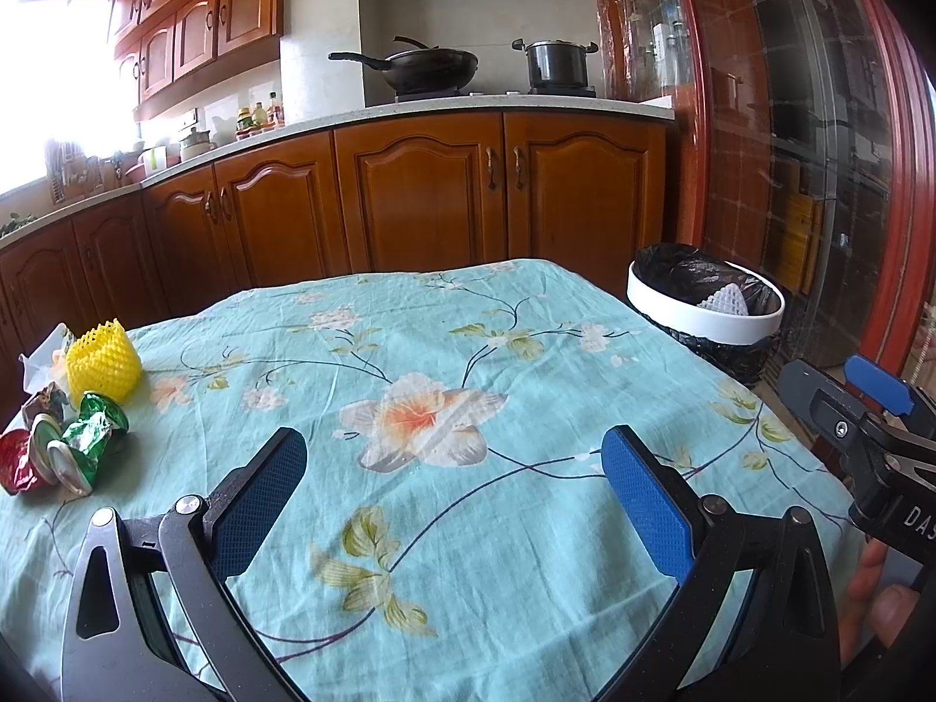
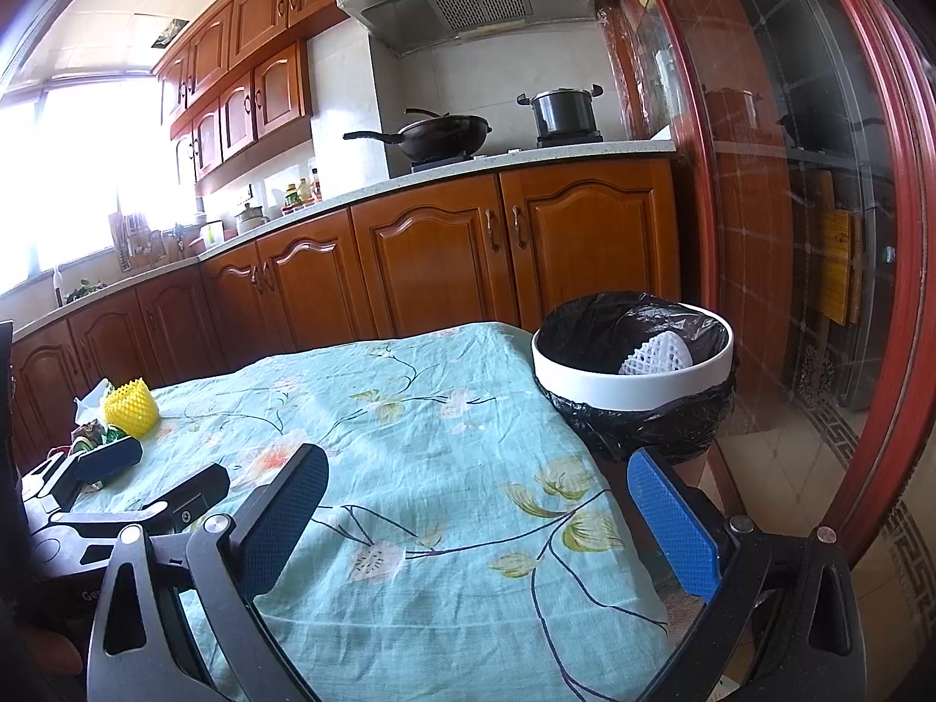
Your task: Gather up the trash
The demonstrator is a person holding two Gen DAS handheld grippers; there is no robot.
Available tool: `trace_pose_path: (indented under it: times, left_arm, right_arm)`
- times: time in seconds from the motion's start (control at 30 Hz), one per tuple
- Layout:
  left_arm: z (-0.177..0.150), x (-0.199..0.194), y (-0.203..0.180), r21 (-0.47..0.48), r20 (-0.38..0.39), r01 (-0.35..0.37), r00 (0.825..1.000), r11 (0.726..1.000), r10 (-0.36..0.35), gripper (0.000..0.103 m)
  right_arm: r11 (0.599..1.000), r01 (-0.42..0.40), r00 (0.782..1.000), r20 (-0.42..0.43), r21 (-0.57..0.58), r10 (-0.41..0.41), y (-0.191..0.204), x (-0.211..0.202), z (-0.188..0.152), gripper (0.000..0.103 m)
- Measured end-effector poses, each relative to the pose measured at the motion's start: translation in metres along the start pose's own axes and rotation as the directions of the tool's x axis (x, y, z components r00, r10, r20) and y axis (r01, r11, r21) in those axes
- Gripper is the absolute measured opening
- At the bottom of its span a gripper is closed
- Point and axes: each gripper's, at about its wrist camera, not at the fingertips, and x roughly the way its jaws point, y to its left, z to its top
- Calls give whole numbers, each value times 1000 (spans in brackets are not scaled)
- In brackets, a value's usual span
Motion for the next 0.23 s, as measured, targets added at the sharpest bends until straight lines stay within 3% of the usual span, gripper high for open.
trace_pose_path:
  times: [0.23]
  left_arm:
    - [1,3,2,3,-5,13,1000,1000,-13,103]
  right_arm:
    - [1000,-5,1000,-5,4,5,3,1,1,103]
